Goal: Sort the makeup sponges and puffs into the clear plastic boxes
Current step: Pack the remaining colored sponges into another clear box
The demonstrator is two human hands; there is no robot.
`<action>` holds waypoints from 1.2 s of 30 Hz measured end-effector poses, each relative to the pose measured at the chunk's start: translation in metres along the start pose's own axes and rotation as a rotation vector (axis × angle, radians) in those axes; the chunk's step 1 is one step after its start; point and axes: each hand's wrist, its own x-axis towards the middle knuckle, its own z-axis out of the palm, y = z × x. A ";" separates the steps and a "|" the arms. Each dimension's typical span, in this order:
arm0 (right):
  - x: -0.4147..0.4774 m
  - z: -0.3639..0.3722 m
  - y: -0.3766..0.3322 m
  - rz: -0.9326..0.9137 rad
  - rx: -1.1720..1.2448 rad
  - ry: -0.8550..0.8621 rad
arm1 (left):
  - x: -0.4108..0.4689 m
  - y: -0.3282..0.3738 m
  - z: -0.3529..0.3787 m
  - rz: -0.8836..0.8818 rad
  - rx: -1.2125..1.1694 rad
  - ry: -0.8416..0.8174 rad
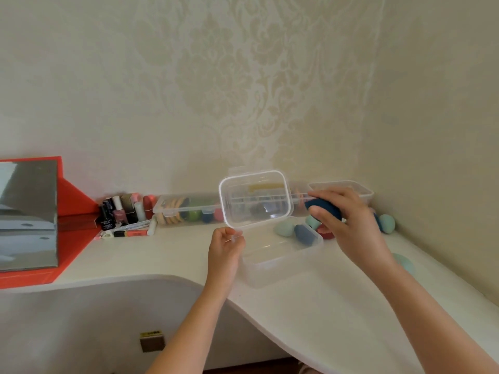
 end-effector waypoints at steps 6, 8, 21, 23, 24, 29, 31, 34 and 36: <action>0.042 0.029 -0.010 0.088 -0.340 -0.354 | 0.001 -0.001 0.000 -0.030 0.027 0.009; 0.051 0.038 -0.012 0.053 -0.402 -0.520 | 0.002 -0.001 0.000 -0.026 0.042 0.002; 0.057 0.089 0.005 0.053 -0.379 -1.121 | 0.009 -0.005 0.000 0.016 0.150 -0.007; 0.055 0.086 0.006 0.093 -0.299 -1.114 | 0.010 -0.005 0.000 0.016 0.149 -0.007; 0.054 0.085 0.008 0.114 -0.259 -1.107 | 0.010 -0.005 0.000 0.018 0.142 -0.005; 0.045 0.087 0.018 0.210 -0.148 -1.002 | 0.009 -0.007 -0.001 0.056 0.134 -0.006; 0.041 0.088 0.018 0.195 -0.171 -0.963 | 0.008 -0.007 -0.002 0.095 0.149 -0.001; 0.038 0.086 0.014 0.190 -0.186 -0.997 | 0.008 -0.007 -0.003 0.219 0.163 -0.021; 0.038 0.082 0.013 0.253 -0.111 -1.022 | 0.006 -0.009 -0.004 0.337 0.199 -0.013</action>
